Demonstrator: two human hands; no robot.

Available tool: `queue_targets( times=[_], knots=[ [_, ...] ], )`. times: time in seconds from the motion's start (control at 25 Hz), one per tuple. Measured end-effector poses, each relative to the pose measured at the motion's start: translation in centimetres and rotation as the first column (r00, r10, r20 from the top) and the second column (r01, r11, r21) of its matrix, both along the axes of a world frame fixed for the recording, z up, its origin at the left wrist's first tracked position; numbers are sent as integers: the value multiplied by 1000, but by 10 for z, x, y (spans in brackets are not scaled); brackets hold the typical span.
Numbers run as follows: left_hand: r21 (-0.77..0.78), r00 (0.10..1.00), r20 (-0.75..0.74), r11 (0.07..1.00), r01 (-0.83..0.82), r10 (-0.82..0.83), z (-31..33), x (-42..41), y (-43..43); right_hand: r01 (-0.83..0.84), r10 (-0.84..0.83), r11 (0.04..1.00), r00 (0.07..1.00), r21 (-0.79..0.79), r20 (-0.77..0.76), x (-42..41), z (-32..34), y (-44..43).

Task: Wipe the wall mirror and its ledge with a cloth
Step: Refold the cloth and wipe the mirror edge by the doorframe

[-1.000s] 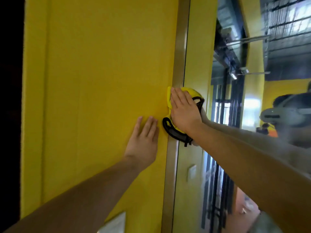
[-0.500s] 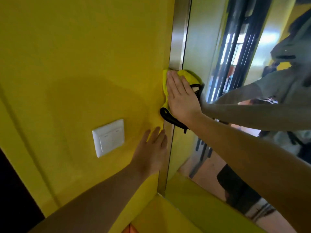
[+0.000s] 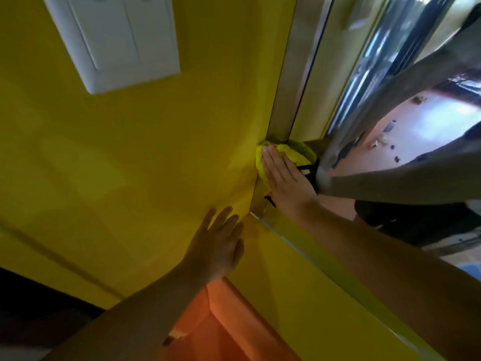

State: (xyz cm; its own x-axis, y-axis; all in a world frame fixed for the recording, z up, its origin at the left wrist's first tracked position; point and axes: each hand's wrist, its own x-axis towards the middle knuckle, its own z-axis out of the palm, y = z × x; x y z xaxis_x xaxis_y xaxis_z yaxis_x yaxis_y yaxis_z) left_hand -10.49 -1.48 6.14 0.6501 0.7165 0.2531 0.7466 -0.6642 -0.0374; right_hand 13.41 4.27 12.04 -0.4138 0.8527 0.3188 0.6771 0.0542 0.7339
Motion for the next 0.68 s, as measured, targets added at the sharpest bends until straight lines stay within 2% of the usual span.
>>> queue_targets(
  times=[0.16, 0.32, 0.4, 0.48, 0.68],
  knots=[
    [-51, 999, 31, 998, 26, -24, -66, 0, -11, 81, -54, 980, 988, -183, 147, 4, -85, -7],
    [-77, 999, 50, 997, 12, -8, -101, 9, -16, 60, -16, 933, 992, -354, 127, 2, -149, -11],
    [-59, 998, 62, 998, 13, -9, -111, 11, -15, 67, -27, 871, 996, -487, 89, -2, -168, -8],
    [-46, 997, 74, 999, 19, -15, -123, 10, -14, 101, -129, 755, 992, -648, 5, -10, -173, -2],
    [-29, 994, 109, 999, 23, -20, -140, 6, -16, 62, -260, 730, 946, -681, -193, -23, -173, -1]
  ],
)
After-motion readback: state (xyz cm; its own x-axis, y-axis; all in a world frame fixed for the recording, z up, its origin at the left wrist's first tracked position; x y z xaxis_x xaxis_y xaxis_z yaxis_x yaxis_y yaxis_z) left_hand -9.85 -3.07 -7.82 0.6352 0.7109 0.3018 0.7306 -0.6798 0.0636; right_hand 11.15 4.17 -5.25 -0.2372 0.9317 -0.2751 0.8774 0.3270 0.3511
